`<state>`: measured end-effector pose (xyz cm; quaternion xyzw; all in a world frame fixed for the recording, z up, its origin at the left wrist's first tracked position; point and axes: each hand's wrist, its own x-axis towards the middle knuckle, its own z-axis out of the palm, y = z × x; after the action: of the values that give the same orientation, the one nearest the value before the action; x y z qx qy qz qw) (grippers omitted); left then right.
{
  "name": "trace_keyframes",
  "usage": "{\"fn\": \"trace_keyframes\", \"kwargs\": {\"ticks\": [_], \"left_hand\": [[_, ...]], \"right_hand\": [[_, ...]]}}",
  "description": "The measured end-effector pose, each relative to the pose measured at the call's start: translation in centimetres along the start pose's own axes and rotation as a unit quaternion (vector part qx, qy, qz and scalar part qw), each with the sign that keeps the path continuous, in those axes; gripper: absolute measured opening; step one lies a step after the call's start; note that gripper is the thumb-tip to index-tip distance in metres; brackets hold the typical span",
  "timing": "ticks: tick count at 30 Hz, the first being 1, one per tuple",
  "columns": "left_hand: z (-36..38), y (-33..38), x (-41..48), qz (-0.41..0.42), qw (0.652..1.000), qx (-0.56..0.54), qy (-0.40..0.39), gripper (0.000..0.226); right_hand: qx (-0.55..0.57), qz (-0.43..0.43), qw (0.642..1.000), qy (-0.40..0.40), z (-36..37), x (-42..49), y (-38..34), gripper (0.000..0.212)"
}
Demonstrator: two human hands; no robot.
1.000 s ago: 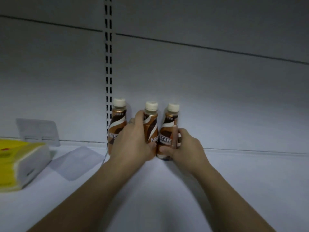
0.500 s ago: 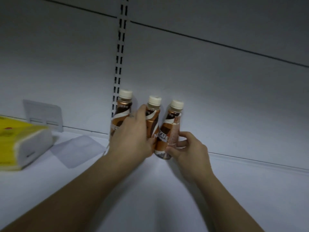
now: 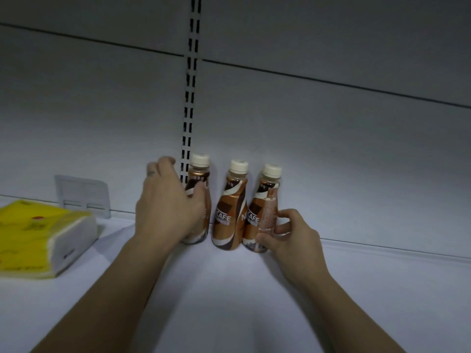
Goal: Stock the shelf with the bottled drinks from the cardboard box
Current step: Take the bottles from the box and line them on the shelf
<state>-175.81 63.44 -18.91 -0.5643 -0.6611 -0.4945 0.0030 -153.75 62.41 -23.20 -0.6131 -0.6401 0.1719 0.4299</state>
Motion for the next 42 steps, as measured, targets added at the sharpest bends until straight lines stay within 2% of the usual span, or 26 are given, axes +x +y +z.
{"fn": "trace_keyframes", "kwargs": {"ticks": [3,5,7,13,19,23,25,28,30,32,35,42], "left_hand": [[0.8,-0.8,-0.6,-0.047,0.987,0.014,-0.152,0.092],[1.5,-0.6,-1.5,-0.044,0.982,-0.009,-0.181,0.112],[2.1,-0.5,-2.0,-0.044,0.985,-0.014,-0.164,0.118],[2.2,-1.2,-1.5,-0.028,0.989,-0.017,-0.145,0.108],[1.7,-1.1,-1.3,-0.033,0.983,-0.047,-0.172,0.130],[1.0,-0.6,-1.6,-0.036,0.982,-0.045,-0.180,0.134],[0.4,0.1,-1.7,-0.020,0.989,-0.008,-0.145,0.133],[-0.7,1.7,-2.3,0.061,0.998,0.009,-0.029,0.114],[-0.9,3.5,-3.9,0.142,0.990,-0.016,-0.003,0.093],[-0.5,5.5,-6.4,0.229,0.971,-0.028,-0.058,0.078],[0.8,8.4,-9.9,0.358,0.915,-0.032,-0.183,0.072],[3.1,16.7,-18.1,0.484,0.822,-0.080,-0.290,0.073]], "right_hand": [[-0.011,0.004,1.000,0.008,0.3,-0.4,-0.6,0.049],[-0.032,-0.001,0.999,0.016,0.6,-0.7,-1.2,0.050],[-0.053,-0.005,0.998,0.030,1.1,-0.7,-1.7,0.050],[-0.097,-0.013,0.994,0.055,2.4,-0.4,-2.4,0.048],[-0.116,0.009,0.993,0.027,2.1,-0.2,-2.9,0.053],[-0.121,0.038,0.992,-0.028,1.1,-0.8,-3.4,0.064],[-0.131,0.049,0.990,-0.022,0.4,-1.2,-3.6,0.079],[-0.151,0.039,0.988,0.000,-1.8,-2.0,-4.1,0.097],[-0.172,0.017,0.985,0.019,-4.1,-3.2,-4.3,0.101],[-0.218,0.000,0.975,0.052,-6.8,-4.8,-4.0,0.100],[-0.298,0.000,0.950,0.096,-10.8,-7.9,-2.5,0.097],[-0.387,0.084,0.907,0.143,-19.5,-17.3,4.0,0.098]]}}
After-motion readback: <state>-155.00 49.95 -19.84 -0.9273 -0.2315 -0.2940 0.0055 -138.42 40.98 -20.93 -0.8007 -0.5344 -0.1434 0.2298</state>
